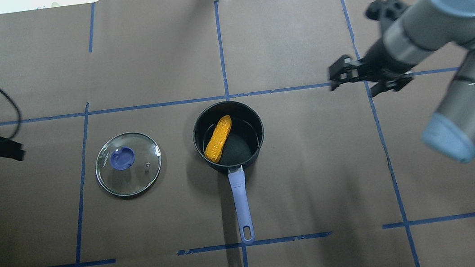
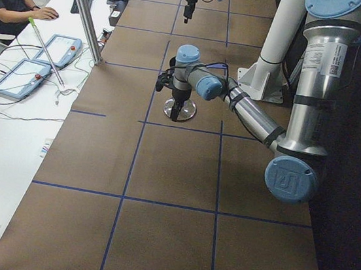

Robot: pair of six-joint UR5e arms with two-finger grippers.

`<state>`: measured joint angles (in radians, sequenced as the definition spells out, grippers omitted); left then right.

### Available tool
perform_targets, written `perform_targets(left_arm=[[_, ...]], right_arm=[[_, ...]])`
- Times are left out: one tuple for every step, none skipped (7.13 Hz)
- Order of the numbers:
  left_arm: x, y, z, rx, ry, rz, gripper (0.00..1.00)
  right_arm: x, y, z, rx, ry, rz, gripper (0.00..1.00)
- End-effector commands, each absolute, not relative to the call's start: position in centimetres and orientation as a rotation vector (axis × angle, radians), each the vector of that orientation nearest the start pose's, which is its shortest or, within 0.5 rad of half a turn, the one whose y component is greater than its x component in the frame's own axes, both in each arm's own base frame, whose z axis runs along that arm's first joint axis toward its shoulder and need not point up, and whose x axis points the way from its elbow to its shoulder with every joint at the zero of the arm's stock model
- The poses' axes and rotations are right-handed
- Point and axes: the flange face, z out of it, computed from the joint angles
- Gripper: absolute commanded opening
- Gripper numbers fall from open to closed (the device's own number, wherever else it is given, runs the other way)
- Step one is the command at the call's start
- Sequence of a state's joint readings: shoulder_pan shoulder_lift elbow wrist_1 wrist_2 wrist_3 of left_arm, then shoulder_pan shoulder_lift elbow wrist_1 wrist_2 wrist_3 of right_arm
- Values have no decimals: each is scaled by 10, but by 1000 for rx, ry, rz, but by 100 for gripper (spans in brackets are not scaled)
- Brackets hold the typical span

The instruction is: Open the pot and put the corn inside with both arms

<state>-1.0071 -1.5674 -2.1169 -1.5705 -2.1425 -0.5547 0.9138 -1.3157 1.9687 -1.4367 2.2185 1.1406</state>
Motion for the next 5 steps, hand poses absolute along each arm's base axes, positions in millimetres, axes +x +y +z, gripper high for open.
perform_targets(left_arm=[[76,-456,463,151,663,292,100],[29,-469,487,144,633,315,100],[-9,-481,514,133,645,284,100],[-39,-487,544,119,704,270,100],[-55,-491,562,98,767,237,100]], right_arm=[[-139,-480,410,56,-939,78,100],[-82,-475,455,87,-873,-17,100],[-34,-475,489,82,-806,-117,100],[13,-477,524,89,-783,-209,100],[42,-476,562,83,-777,-248,100]])
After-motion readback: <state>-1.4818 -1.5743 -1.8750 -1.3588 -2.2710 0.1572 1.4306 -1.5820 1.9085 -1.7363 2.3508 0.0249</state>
